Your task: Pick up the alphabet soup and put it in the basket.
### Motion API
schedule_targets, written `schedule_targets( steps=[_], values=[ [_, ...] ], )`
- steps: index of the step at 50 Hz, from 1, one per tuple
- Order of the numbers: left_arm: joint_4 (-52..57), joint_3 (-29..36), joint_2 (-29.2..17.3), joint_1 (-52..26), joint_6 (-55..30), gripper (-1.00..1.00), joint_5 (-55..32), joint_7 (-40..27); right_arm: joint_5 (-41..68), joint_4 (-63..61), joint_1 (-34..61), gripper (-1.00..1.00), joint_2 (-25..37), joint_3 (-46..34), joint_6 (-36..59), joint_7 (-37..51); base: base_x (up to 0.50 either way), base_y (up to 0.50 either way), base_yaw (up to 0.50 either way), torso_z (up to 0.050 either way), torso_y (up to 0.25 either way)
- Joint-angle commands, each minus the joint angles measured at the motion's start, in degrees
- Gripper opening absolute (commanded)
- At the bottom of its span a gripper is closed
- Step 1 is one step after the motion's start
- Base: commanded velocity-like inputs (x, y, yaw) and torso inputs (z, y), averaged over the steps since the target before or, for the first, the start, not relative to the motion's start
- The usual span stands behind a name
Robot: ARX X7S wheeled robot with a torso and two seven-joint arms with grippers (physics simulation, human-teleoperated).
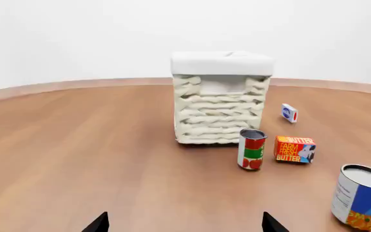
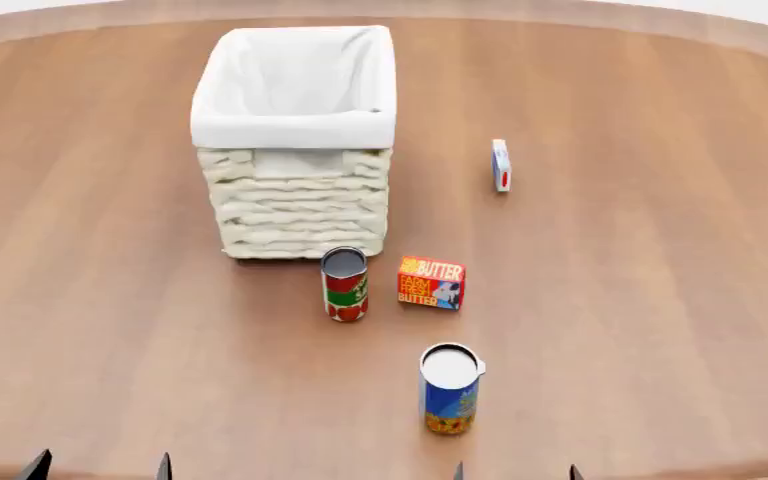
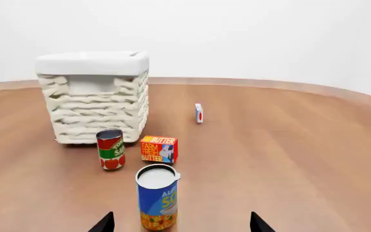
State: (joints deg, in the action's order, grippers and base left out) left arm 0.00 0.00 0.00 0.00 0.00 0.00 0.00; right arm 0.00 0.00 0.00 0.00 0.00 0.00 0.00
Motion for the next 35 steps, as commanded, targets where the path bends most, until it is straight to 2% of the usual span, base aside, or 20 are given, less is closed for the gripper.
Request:
schedule_targets(
  steps=[1,7,20,28,32,35],
  values=[
    [-0.84,2.25,-1.91,-0.31,0.61,1.00,-1.92,-2.22,0.47,0.81,0.23,1.00,0.47,-0.54,-0.59,0.53,0.00,0.00,0.00,0.000,0.000],
    [14.81,2.53,-3.35,2.68,-6.95,1.00,-3.10,-3.53,-0.02,-17.63,-0.40,1.00,2.11,-2.92,8.92,3.24,0.00,0.00,0.00,0.000,0.000],
    [45.75,3.46,-4.52,7.62,-21.12,1.00,-2.43,-8.39,-1.12,-44.75,-0.52,1.00,3.69,-7.52,25.09,6.18,0.00,0.00,0.00,0.000,0.000],
    [53.42,3.76,-5.45,8.47,-25.01,1.00,-2.77,-9.68,-2.37,-51.61,0.46,1.00,4.31,-10.12,30.76,7.18,0.00,0.00,0.00,0.000,0.000],
    [53.96,3.64,-5.85,8.55,-24.80,1.00,-3.17,-9.99,0.01,-51.50,0.67,1.00,4.10,-9.19,31.05,6.94,0.03,0.00,0.00,0.000,0.000],
    [53.12,4.22,-6.27,8.63,-24.17,1.00,-2.79,-10.27,1.78,-50.73,0.39,1.00,3.86,-8.26,29.97,7.09,0.45,0.00,0.00,0.000,0.000]
  ],
)
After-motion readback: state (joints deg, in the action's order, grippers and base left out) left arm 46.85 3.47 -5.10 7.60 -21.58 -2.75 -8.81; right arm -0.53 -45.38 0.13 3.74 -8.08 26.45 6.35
